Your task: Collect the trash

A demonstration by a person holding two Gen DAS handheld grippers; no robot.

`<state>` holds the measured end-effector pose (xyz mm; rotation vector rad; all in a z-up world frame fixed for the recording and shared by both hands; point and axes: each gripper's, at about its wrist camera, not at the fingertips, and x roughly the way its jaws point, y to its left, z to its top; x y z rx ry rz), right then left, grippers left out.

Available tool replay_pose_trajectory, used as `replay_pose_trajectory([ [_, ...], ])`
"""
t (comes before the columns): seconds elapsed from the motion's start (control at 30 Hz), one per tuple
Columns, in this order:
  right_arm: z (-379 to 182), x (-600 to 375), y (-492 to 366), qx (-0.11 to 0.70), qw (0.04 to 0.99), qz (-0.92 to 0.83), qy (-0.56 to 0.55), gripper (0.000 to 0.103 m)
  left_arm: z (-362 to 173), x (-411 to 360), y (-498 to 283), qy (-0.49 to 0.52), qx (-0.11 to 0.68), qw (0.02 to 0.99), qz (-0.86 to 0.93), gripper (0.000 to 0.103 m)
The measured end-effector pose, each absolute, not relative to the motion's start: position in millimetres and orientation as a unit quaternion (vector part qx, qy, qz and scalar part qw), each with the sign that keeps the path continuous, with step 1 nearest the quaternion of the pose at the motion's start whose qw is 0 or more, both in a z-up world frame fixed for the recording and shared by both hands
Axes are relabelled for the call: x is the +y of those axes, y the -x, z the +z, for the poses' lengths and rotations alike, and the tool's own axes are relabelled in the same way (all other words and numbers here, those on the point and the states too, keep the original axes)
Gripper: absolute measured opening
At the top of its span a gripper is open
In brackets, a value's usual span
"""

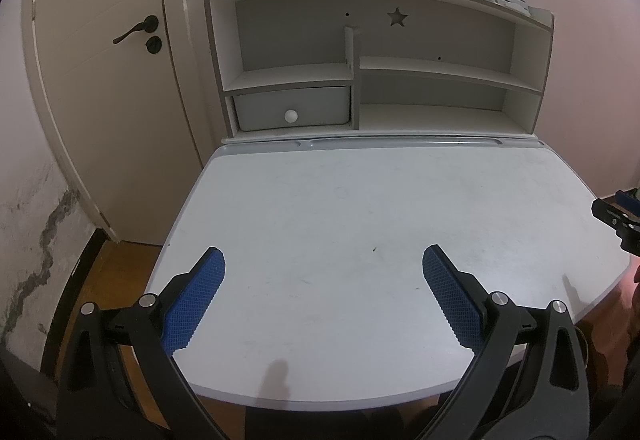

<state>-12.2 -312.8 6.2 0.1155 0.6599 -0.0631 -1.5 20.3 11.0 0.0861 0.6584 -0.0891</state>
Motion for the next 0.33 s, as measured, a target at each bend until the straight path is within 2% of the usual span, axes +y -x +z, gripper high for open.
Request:
replay_pose_trajectory([
  [0.33,6.0,-313.3,12.5,0.324,0.944,-0.030,-0.056,0.094,8.5,22.9,-4.9,-0.040,0.331,0.942,-0.048,0.096],
])
